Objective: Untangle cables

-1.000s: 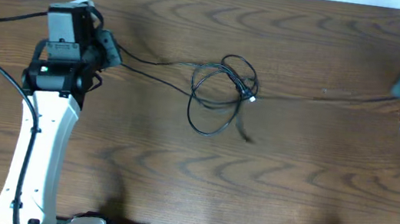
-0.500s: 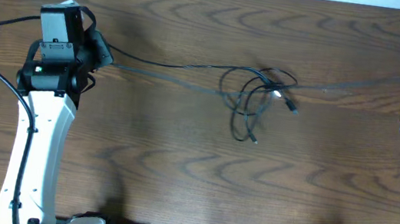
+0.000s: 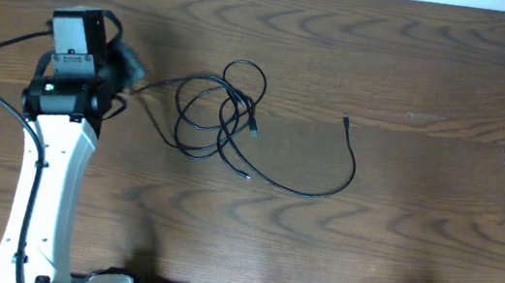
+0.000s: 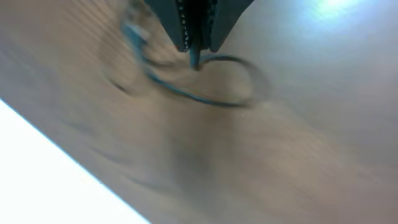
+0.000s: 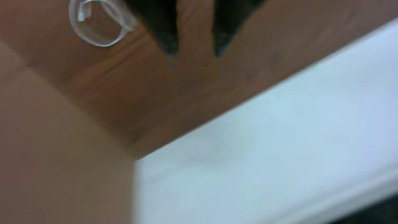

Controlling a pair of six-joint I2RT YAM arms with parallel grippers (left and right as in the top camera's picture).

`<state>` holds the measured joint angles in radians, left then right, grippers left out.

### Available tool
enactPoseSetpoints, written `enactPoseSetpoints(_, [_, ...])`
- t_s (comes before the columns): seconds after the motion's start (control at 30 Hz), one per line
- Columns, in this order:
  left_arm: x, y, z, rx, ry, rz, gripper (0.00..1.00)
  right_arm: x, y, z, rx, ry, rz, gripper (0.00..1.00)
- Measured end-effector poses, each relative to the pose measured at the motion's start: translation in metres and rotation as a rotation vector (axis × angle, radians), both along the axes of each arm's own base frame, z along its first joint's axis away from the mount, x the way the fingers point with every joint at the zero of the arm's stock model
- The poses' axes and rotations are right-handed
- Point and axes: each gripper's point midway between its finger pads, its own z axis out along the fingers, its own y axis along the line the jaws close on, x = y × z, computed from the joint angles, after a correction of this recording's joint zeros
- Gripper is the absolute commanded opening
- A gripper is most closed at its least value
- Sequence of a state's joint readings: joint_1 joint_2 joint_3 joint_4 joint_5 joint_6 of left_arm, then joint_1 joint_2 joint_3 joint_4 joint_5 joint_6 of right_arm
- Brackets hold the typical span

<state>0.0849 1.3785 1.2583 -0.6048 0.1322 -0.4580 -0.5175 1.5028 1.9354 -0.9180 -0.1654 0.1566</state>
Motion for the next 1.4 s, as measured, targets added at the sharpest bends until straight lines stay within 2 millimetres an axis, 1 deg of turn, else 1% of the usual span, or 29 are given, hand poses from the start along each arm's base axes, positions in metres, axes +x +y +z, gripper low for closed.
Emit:
enactPoseSetpoints(0.03, [0.004, -0.023, 0.005, -0.052, -0.030, -0.098, 0.07, 0.002, 0.015, -0.007, 0.027, 0.024, 0.072, 0.35])
enactPoseSetpoints(0.07, [0.005, -0.047, 0.011, -0.103, -0.056, -0.200, 0.07, 0.002, 0.028, -0.014, 0.051, 0.048, 0.126, 0.40])
enactPoseSetpoints(0.13, [0.002, -0.099, 0.027, -0.202, -0.118, -0.422, 0.07, 0.002, 0.063, -0.035, 0.106, 0.126, 0.274, 0.45])
enactPoseSetpoints(0.17, [0.000, -0.108, 0.030, -0.214, -0.127, -0.458, 0.07, 0.002, 0.076, -0.042, 0.123, 0.152, 0.323, 0.50])
enactPoseSetpoints(0.2, [-0.008, -0.140, 0.041, -0.269, -0.168, -0.604, 0.07, 0.004, 0.091, -0.051, 0.141, 0.186, 0.388, 0.53])
enactPoseSetpoints(0.27, [-0.026, -0.182, 0.052, -0.313, -0.207, -0.798, 0.07, 0.006, 0.116, -0.068, 0.163, 0.249, 0.490, 0.57])
enactPoseSetpoints(0.33, [-0.044, -0.208, 0.053, -0.321, -0.209, -0.921, 0.08, 0.008, 0.134, -0.084, 0.176, 0.306, 0.570, 0.61])
enactPoseSetpoints(0.37, [-0.052, -0.218, 0.050, -0.306, -0.198, -0.965, 0.08, 0.009, 0.148, -0.098, 0.193, 0.355, 0.627, 0.63])
enactPoseSetpoints(0.4, [-0.056, -0.221, 0.045, -0.284, -0.180, -0.978, 0.07, 0.010, 0.156, -0.106, 0.198, 0.382, 0.662, 0.64])
enactPoseSetpoints(0.43, [-0.058, -0.221, 0.037, -0.245, -0.158, -0.974, 0.08, 0.012, 0.167, -0.117, 0.203, 0.420, 0.705, 0.66])
enactPoseSetpoints(0.47, [-0.057, -0.218, 0.030, -0.202, -0.136, -0.953, 0.08, 0.014, 0.175, -0.124, 0.210, 0.444, 0.731, 0.68])
enactPoseSetpoints(0.53, [-0.051, -0.203, 0.016, -0.096, -0.091, -0.886, 0.08, 0.020, 0.195, -0.142, 0.219, 0.496, 0.800, 0.69])
enactPoseSetpoints(0.67, [-0.034, -0.161, -0.002, 0.105, -0.030, -0.719, 0.08, 0.029, 0.233, -0.174, 0.234, 0.583, 0.910, 0.70])
enactPoseSetpoints(0.8, [-0.025, -0.124, -0.010, 0.240, 0.014, -0.591, 0.08, 0.033, 0.276, -0.208, 0.243, 0.673, 1.014, 0.72])
enactPoseSetpoints(0.9, [-0.027, -0.106, -0.016, 0.287, 0.058, -0.538, 0.08, 0.035, 0.310, -0.231, 0.234, 0.722, 1.089, 0.72])
enactPoseSetpoints(1.03, [-0.039, -0.090, -0.026, 0.334, 0.143, -0.503, 0.08, 0.034, 0.360, -0.263, 0.201, 0.768, 1.198, 0.72])
enactPoseSetpoints(1.07, [-0.042, -0.084, -0.029, 0.359, 0.167, -0.489, 0.08, 0.034, 0.376, -0.273, 0.187, 0.779, 1.228, 0.71])
enactPoseSetpoints(1.13, [-0.044, -0.070, -0.031, 0.412, 0.200, -0.434, 0.08, 0.033, 0.397, -0.288, 0.154, 0.791, 1.266, 0.71])
enactPoseSetpoints(1.23, [-0.047, -0.054, -0.036, 0.456, 0.248, -0.344, 0.08, 0.035, 0.423, -0.308, 0.075, 0.796, 1.289, 0.71])
enactPoseSetpoints(1.3, [-0.048, -0.045, -0.040, 0.460, 0.271, -0.281, 0.08, 0.038, 0.439, -0.317, 0.003, 0.782, 1.286, 0.71])
enactPoseSetpoints(1.4, [-0.047, -0.037, -0.043, 0.447, 0.287, -0.202, 0.08, 0.044, 0.461, -0.321, -0.088, 0.740, 1.264, 0.73])
